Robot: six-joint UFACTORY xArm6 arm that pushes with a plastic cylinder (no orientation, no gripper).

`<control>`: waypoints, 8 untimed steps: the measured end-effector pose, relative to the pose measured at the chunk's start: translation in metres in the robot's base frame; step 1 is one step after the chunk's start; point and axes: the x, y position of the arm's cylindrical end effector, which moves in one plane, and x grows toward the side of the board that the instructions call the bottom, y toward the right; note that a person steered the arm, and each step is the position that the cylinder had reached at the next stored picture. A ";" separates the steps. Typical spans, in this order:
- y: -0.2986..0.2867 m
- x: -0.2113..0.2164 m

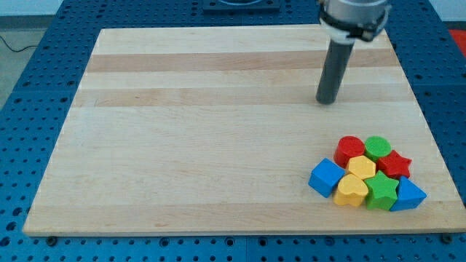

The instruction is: Separate the red blocks from group of blocks

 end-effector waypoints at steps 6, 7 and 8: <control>0.199 0.139; 0.198 0.176; 0.183 0.210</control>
